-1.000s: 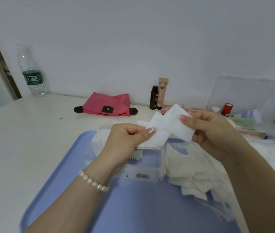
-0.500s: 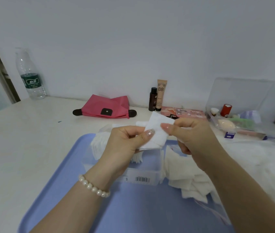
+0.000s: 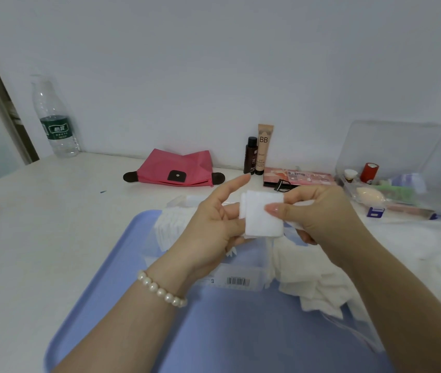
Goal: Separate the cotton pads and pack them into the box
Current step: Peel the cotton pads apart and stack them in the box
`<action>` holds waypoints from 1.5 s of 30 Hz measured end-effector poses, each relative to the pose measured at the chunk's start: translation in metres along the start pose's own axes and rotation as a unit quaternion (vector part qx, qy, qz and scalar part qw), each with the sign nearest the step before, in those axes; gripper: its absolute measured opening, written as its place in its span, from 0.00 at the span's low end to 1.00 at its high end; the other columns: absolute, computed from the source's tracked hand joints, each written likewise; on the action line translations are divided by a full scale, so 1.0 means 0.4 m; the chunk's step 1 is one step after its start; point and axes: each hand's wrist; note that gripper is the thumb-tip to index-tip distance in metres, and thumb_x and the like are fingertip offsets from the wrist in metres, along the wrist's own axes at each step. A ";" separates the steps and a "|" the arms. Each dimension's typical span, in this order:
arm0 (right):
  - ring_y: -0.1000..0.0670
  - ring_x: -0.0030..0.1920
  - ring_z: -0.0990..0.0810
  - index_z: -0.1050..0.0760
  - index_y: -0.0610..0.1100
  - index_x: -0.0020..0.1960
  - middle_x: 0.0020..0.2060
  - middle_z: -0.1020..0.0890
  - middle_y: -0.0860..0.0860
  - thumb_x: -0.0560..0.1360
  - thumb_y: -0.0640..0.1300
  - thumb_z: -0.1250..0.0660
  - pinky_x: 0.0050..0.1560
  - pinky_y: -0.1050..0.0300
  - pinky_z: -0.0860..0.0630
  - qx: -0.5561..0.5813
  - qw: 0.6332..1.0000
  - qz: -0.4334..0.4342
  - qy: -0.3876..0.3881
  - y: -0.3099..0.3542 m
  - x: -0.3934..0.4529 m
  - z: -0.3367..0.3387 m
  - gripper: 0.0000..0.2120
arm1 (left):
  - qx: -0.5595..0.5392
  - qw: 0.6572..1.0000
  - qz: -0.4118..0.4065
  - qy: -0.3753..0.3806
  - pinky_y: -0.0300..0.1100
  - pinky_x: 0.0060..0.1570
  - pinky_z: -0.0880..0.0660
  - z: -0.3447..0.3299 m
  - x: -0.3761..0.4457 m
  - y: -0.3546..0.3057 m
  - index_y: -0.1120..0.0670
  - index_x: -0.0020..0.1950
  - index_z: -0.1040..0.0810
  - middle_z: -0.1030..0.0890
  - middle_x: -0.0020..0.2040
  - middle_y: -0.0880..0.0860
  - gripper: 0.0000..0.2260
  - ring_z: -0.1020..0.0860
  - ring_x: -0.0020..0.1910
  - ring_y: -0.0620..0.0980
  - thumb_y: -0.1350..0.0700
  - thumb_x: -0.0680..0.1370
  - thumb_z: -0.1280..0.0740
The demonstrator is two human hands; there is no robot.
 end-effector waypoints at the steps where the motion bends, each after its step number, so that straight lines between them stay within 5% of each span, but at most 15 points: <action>1: 0.54 0.17 0.35 0.22 0.40 0.35 0.24 0.22 0.50 0.64 0.40 0.24 0.18 0.68 0.36 -0.005 1.000 0.005 0.000 0.002 -0.002 0.000 0.07 | -0.005 1.000 0.003 -0.001 0.42 0.46 0.21 0.000 0.001 0.001 0.45 0.61 0.29 0.15 0.45 0.54 0.28 0.17 0.44 0.50 0.76 0.74 0.41; 10: 0.56 0.16 0.34 0.23 0.43 0.35 0.33 0.22 0.50 0.65 0.40 0.23 0.17 0.66 0.35 -0.038 0.999 0.023 -0.012 -0.001 -0.003 -0.011 0.08 | -0.136 0.990 0.037 -0.009 0.47 0.41 0.20 -0.008 -0.001 -0.014 0.59 0.61 0.28 0.20 0.50 0.62 0.18 0.18 0.41 0.54 0.71 0.77 0.47; 16: 0.55 0.16 0.33 0.20 0.43 0.39 0.28 0.22 0.51 0.67 0.44 0.25 0.18 0.66 0.36 -0.026 0.999 0.043 -0.007 -0.007 -0.010 -0.014 0.06 | -0.020 0.999 0.002 -0.030 0.42 0.38 0.19 -0.011 0.000 0.005 0.50 0.61 0.30 0.16 0.39 0.55 0.19 0.18 0.37 0.49 0.71 0.77 0.40; 19: 0.52 0.19 0.33 0.25 0.41 0.42 0.28 0.26 0.46 0.70 0.40 0.29 0.20 0.64 0.37 0.093 0.995 -0.012 -0.015 0.001 0.000 -0.002 0.05 | 0.000 0.998 -0.012 -0.057 0.45 0.41 0.22 -0.005 0.002 0.005 0.51 0.50 0.30 0.19 0.38 0.55 0.14 0.21 0.37 0.52 0.72 0.77 0.41; 21: 0.50 0.23 0.33 0.31 0.40 0.44 0.33 0.31 0.44 0.63 0.34 0.38 0.22 0.62 0.37 0.252 0.966 -0.056 0.019 0.009 0.002 0.005 0.09 | 0.033 0.995 -0.022 -0.087 0.49 0.45 0.26 -0.001 0.006 0.010 0.52 0.39 0.25 0.23 0.35 0.56 0.17 0.27 0.40 0.55 0.72 0.77 0.42; 24: 0.46 0.34 0.27 0.31 0.41 0.44 0.40 0.28 0.43 0.64 0.27 0.48 0.26 0.58 0.25 0.358 0.929 -0.078 0.057 0.017 -0.006 0.003 0.15 | 0.080 0.991 -0.002 -0.108 0.60 0.57 0.28 -0.004 0.003 0.013 0.53 0.30 0.17 0.22 0.38 0.62 0.24 0.28 0.45 0.57 0.73 0.75 0.43; 26: 0.43 0.43 0.22 0.29 0.43 0.47 0.46 0.25 0.43 0.69 0.22 0.49 0.38 0.52 0.20 0.329 0.941 -0.059 0.046 0.010 -0.009 -0.010 0.20 | 0.093 0.989 0.006 -0.114 0.61 0.59 0.29 -0.006 0.003 0.018 0.51 0.34 0.15 0.18 0.41 0.61 0.23 0.26 0.45 0.57 0.71 0.76 0.42; 30: 0.41 0.50 0.19 0.26 0.42 0.51 0.51 0.21 0.42 0.69 0.25 0.35 0.51 0.43 0.21 0.286 0.958 0.010 0.020 -0.010 -0.010 -0.036 0.17 | 0.047 0.994 -0.015 -0.094 0.45 0.47 0.23 -0.013 0.005 0.016 0.53 0.36 0.15 0.16 0.38 0.53 0.14 0.20 0.39 0.48 0.65 0.75 0.35; 32: 0.42 0.49 0.18 0.24 0.41 0.50 0.49 0.19 0.42 0.67 0.29 0.31 0.49 0.47 0.19 0.273 0.962 0.020 0.013 -0.018 -0.014 -0.042 0.14 | 0.037 0.996 -0.029 -0.070 0.45 0.47 0.23 -0.016 0.002 0.014 0.57 0.38 0.15 0.17 0.40 0.57 0.06 0.20 0.40 0.51 0.59 0.72 0.31; 35: 0.44 0.44 0.17 0.22 0.42 0.43 0.44 0.17 0.43 0.65 0.34 0.28 0.43 0.53 0.19 0.258 0.966 0.022 0.002 -0.022 -0.016 -0.045 0.08 | 0.062 0.995 -0.039 -0.072 0.48 0.49 0.23 -0.015 -0.001 0.018 0.56 0.38 0.16 0.17 0.41 0.58 0.08 0.20 0.41 0.52 0.53 0.68 0.30; 41: 0.48 0.39 0.17 0.21 0.41 0.44 0.41 0.16 0.43 0.67 0.37 0.27 0.37 0.54 0.20 0.143 0.989 0.028 0.004 -0.013 -0.020 -0.042 0.07 | 0.074 0.986 -0.061 -0.134 0.61 0.54 0.26 -0.011 0.005 0.019 0.57 0.40 0.16 0.18 0.45 0.66 0.07 0.23 0.43 0.56 0.54 0.71 0.30; 45: 0.56 0.30 0.20 0.21 0.44 0.46 0.34 0.17 0.47 0.66 0.40 0.25 0.29 0.64 0.25 0.029 0.995 0.088 -0.026 0.001 -0.021 -0.028 0.10 | 0.073 0.986 -0.061 -0.137 0.53 0.46 0.28 -0.001 0.011 0.019 0.65 0.39 0.21 0.23 0.39 0.64 0.17 0.27 0.40 0.55 0.50 0.66 0.28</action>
Point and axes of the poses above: each hand's wrist, its own x-axis towards the middle knuckle, its own z-axis out of the back of the hand, y = z × x
